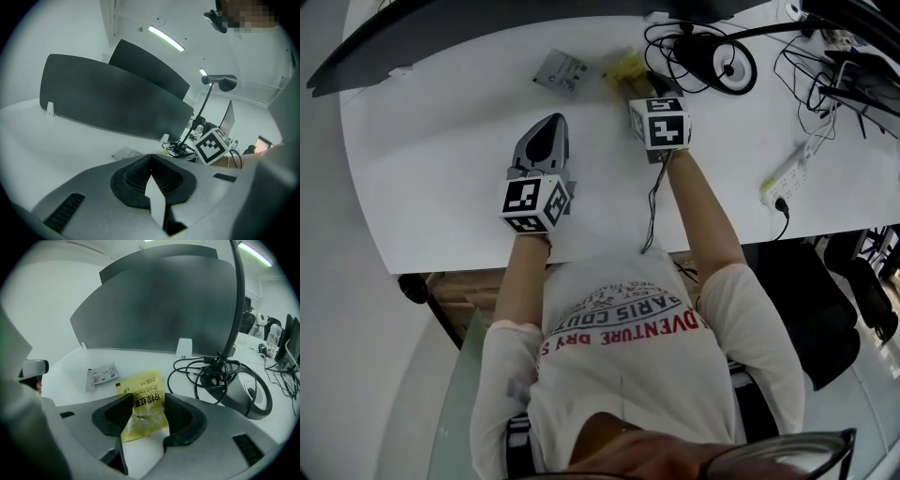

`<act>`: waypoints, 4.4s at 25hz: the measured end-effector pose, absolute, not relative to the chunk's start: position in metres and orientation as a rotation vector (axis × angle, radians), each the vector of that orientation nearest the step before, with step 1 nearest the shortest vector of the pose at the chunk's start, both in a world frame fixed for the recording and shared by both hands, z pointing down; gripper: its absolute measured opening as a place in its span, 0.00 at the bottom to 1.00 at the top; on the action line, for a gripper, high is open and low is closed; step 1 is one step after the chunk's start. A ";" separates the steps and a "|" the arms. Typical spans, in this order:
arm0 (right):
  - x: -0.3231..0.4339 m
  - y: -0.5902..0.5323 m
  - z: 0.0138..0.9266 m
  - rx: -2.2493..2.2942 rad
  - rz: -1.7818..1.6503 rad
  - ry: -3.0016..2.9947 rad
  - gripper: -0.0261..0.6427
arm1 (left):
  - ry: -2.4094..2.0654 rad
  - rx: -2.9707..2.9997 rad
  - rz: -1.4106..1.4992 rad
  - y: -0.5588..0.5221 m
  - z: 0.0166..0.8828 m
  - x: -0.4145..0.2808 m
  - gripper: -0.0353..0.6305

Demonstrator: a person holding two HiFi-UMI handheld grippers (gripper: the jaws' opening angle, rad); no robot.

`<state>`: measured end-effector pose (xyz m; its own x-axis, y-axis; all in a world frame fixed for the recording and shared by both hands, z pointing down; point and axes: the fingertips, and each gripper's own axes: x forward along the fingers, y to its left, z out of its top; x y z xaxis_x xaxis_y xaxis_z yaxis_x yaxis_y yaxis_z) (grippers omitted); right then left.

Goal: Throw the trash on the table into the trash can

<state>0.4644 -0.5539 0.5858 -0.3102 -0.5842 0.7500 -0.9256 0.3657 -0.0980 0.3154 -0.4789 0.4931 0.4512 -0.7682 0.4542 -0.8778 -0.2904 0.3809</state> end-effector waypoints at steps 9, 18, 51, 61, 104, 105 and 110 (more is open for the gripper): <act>0.471 -0.552 0.585 1.314 0.750 -2.000 0.16 | -1.366 2.079 0.243 -0.477 0.496 0.313 0.09; 0.445 -0.520 0.540 1.234 0.796 -2.157 0.09 | -1.502 2.039 0.200 -0.449 0.470 0.291 0.09; -0.204 0.010 0.556 -0.269 0.397 -2.342 0.10 | -2.265 0.980 -0.145 0.111 0.500 -0.216 0.09; -0.225 0.078 0.748 -0.321 0.368 -2.115 0.10 | -2.111 0.765 -0.283 0.192 0.667 -0.225 0.09; -0.244 0.066 0.702 -0.256 0.242 -2.329 0.08 | -2.181 0.741 -0.290 0.171 0.656 -0.236 0.09; -0.241 0.059 0.674 -0.249 0.252 -2.355 0.08 | -2.196 0.766 -0.293 0.162 0.631 -0.237 0.09; -0.233 -0.007 0.549 -0.088 0.276 -2.566 0.08 | -2.266 1.051 -0.257 0.092 0.524 -0.239 0.09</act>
<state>-0.2333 -0.0069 0.5495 -0.8454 0.1192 0.5207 0.0059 0.9768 -0.2140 -0.2389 0.0918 0.5236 -0.4909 -0.7433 0.4545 -0.6227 0.6642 0.4137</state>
